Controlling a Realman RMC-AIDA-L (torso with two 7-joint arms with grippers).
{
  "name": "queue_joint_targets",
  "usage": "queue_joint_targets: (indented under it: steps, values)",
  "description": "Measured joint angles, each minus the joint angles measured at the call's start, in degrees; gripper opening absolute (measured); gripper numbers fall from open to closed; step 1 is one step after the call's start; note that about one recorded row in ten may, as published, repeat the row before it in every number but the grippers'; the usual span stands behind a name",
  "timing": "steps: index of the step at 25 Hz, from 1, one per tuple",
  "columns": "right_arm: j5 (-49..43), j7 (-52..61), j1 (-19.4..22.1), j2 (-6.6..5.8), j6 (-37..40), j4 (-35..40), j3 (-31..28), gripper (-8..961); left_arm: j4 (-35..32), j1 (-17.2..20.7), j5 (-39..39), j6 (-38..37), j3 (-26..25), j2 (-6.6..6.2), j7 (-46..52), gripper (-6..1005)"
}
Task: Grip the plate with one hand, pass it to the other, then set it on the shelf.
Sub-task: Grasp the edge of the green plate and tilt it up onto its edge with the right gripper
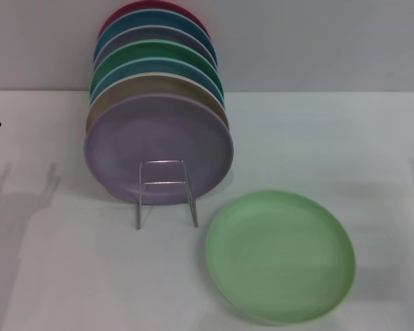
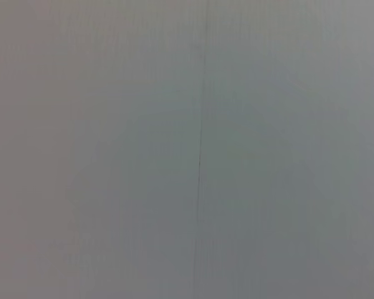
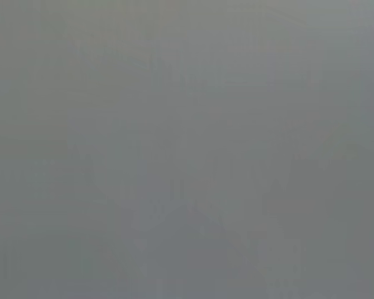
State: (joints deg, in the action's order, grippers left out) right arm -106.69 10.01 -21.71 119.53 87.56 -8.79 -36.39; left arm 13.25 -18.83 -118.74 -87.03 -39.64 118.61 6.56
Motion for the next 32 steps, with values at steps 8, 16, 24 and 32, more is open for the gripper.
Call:
queue_joint_targets:
  steps: [8,16,24,32]
  values:
    - [-0.3,-14.4,0.9,0.04,2.1,-2.2,2.3,614,0.0,-0.1,-0.1,0.1,0.0,-0.05,0.0,845]
    - [0.1,-38.8,2.0,0.04,3.8,-8.9,1.8,614,0.0,-0.2,-0.3,0.3,0.0,-0.05,0.0,845]
    - [0.2,-40.2,2.0,-0.54,0.7,-14.4,1.7,614,0.0,0.2,-0.2,0.2,0.0,-0.05,0.0,844]
    - [0.1,-39.7,1.5,-3.55,-16.7,-26.8,0.0,615,0.0,0.4,-0.1,0.1,0.0,-0.05,0.0,846]
